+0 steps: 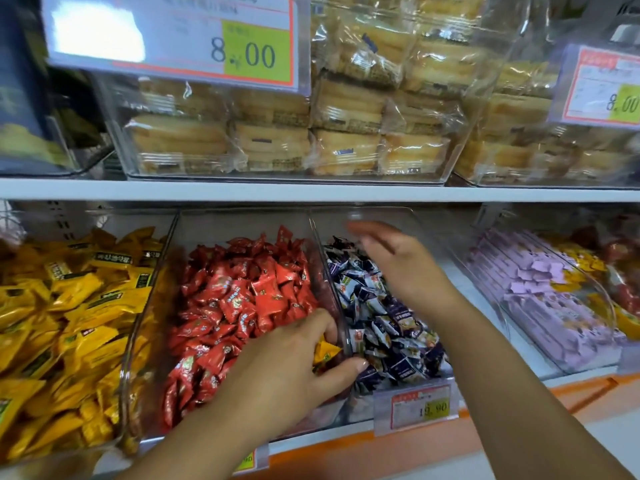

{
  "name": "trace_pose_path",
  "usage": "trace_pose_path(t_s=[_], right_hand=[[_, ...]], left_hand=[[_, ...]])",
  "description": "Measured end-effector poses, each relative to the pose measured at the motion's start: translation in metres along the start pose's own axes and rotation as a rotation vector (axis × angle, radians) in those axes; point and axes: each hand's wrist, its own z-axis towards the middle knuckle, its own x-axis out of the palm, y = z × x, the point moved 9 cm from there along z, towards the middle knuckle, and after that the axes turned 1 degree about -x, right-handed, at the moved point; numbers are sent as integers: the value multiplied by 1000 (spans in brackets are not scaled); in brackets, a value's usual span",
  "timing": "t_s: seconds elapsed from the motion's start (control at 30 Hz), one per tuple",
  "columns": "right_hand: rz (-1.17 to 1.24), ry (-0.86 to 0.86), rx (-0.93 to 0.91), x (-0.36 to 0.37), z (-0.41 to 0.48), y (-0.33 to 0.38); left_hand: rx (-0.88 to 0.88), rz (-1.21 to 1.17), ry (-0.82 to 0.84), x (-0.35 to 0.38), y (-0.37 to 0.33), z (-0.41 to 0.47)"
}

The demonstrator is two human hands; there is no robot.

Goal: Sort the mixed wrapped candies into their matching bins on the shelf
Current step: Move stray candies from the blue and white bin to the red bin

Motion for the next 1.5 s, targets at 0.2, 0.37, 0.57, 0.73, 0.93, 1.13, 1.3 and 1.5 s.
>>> trace_pose_path(t_s=[0.2, 0.37, 0.57, 0.73, 0.93, 1.13, 1.3, 1.5], right_hand=[[-523, 102, 304, -48, -4, -87], [-485, 163, 348, -25, -1, -104], [-345, 58, 352, -29, 12, -111], [-143, -143, 297, -45, 9, -107], [-214, -203, 148, -68, 4, -64], [221, -85, 10, -41, 4, -12], [-196, 308, 104, -9, -13, -22], [-596, 628, 122, 37, -38, -56]], left_hand=[[6, -1, 3, 2, 1, 2], [2, -48, -24, 1, 2, 2], [29, -67, -16, 2, -2, 0], [30, -97, -8, 2, -2, 1], [27, -98, 12, 1, -3, 0], [28, -102, -4, 0, -2, -2], [-16, -80, -24, -1, 1, -1], [-44, -159, 4, 5, 6, 3]])
